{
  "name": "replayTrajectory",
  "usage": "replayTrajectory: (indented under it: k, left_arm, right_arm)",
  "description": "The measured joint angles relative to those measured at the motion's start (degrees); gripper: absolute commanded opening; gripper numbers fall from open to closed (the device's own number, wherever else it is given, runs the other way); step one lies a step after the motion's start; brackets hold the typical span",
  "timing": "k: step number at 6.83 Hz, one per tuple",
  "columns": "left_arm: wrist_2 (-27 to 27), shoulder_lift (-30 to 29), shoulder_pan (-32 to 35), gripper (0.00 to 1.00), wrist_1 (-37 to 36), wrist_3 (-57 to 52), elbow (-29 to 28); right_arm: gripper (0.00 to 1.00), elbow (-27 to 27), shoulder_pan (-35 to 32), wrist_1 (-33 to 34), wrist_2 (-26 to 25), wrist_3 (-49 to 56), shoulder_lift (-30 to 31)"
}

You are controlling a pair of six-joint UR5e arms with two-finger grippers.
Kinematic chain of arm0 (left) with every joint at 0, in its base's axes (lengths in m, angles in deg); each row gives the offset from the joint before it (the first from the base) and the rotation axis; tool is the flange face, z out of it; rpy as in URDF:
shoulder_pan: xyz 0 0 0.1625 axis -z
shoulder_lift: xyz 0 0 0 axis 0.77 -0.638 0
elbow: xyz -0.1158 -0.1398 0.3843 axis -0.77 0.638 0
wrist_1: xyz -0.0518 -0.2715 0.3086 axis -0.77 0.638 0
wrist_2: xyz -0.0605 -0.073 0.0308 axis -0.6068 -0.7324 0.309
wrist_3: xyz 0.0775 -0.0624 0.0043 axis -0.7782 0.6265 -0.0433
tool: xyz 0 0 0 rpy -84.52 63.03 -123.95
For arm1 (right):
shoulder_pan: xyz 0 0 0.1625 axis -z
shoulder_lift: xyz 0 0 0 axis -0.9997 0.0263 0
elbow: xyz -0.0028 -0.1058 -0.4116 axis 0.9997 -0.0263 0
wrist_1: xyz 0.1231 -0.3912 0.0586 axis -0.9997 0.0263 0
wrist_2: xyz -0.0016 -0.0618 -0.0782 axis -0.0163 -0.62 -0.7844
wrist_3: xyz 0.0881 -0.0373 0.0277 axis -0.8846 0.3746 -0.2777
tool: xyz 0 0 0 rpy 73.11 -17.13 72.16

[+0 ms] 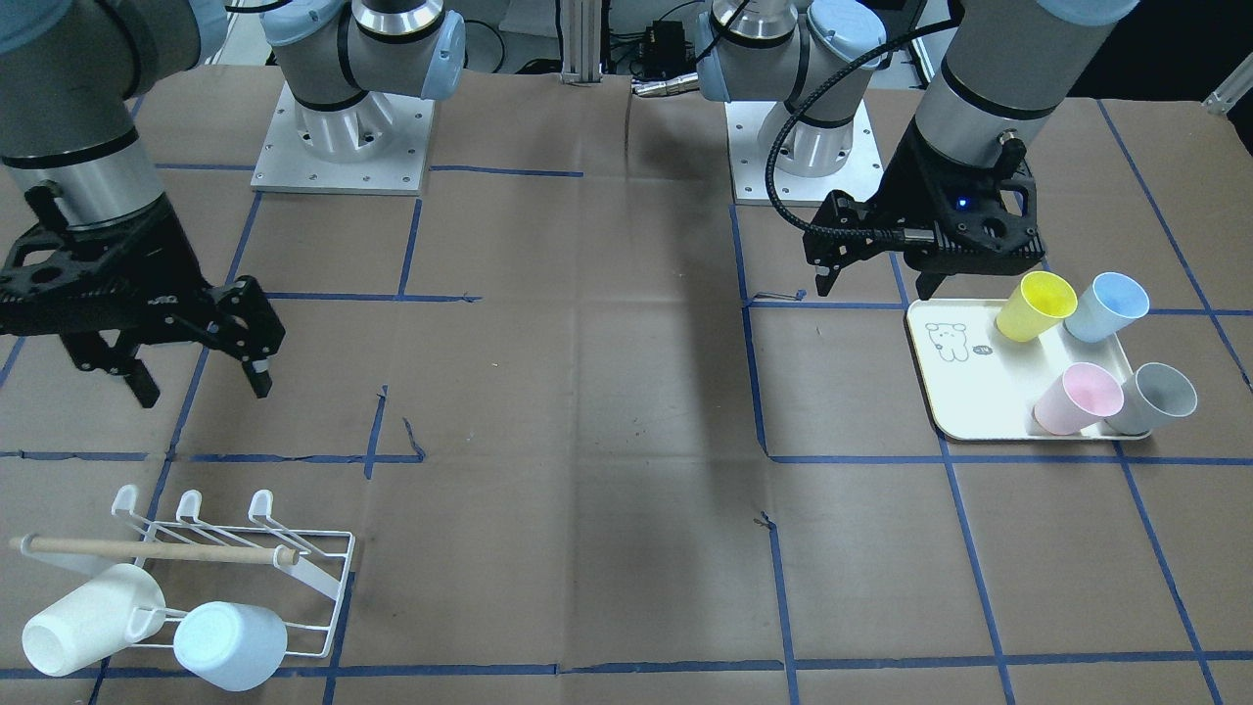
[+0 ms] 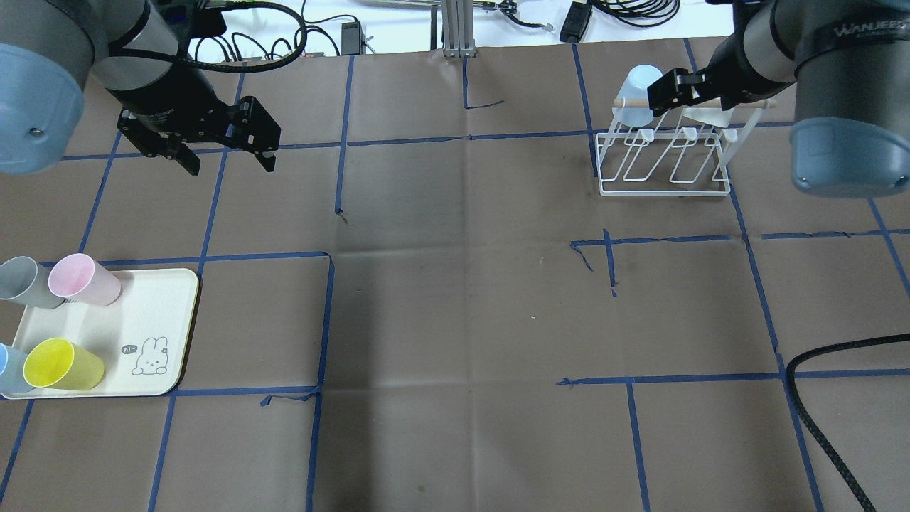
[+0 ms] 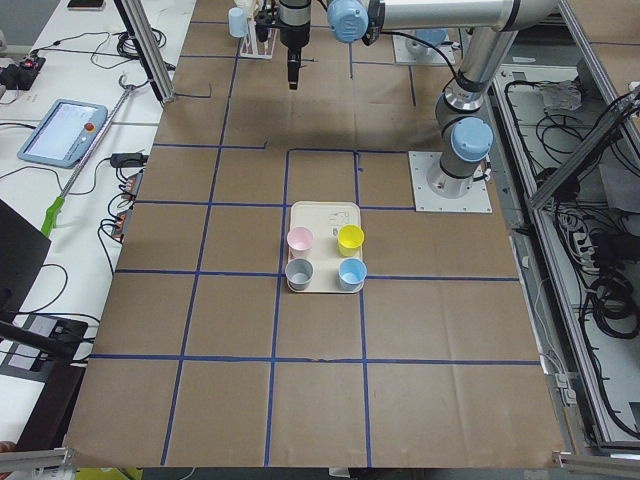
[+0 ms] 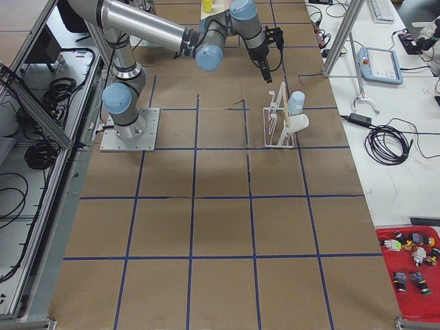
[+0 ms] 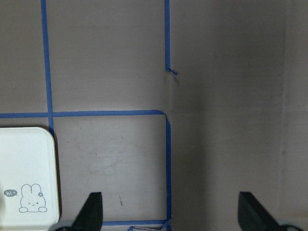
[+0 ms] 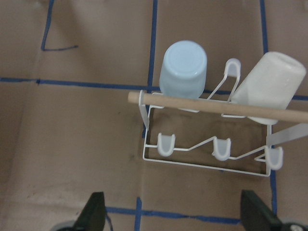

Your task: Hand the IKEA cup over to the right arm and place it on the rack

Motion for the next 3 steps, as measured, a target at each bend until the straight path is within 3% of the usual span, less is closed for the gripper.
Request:
replayTrajectory:
  k: [3]
  left_arm:
    - [0.0,0.0,0.0,1.0,0.1,0.0,0.0]
  right_arm:
    - [1.0,-0.4,-3.8,-24.6,-0.6,0.0,6.4]
